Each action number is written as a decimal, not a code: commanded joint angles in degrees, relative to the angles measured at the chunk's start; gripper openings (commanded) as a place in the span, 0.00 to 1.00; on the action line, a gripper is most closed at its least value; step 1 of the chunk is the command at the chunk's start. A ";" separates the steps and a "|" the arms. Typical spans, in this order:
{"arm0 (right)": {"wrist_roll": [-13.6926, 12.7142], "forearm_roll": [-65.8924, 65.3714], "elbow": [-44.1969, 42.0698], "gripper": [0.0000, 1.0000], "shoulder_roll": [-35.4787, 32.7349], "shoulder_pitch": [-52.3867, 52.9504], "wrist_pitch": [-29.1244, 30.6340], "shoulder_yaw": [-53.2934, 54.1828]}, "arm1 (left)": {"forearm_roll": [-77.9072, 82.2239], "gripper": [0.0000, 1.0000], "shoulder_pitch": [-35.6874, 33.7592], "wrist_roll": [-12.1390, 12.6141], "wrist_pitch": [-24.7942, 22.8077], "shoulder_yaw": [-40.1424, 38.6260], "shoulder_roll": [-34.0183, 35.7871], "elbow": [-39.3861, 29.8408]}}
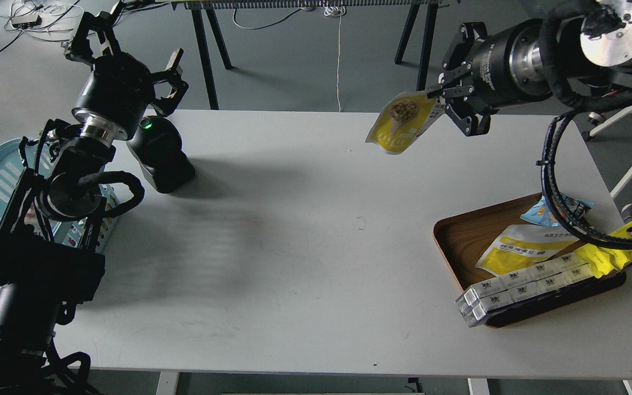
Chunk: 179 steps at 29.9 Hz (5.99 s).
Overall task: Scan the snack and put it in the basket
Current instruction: 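Lift the yellow packet and carry it toward the scanner, releasing it, then withdraw the right arm back toward the tray side, then reach the left gripper to the yellow packet and grasp it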
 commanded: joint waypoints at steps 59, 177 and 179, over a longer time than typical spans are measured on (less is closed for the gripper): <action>7.12 -12.10 -19.71 0.85 35.19 -22.81 -0.01 12.45 | 0.08 1.00 0.18 0.14 -0.49 -0.68 0.88 0.00; 21.71 -12.72 -36.85 0.96 -3.66 -67.46 55.99 63.95 | 99.95 0.57 -8.96 -4.43 -8.84 51.35 25.40 -20.21; 21.71 -12.72 -36.85 0.96 -3.66 -67.46 55.99 63.95 | 99.95 0.49 -8.61 -4.61 -8.75 51.35 25.40 -20.13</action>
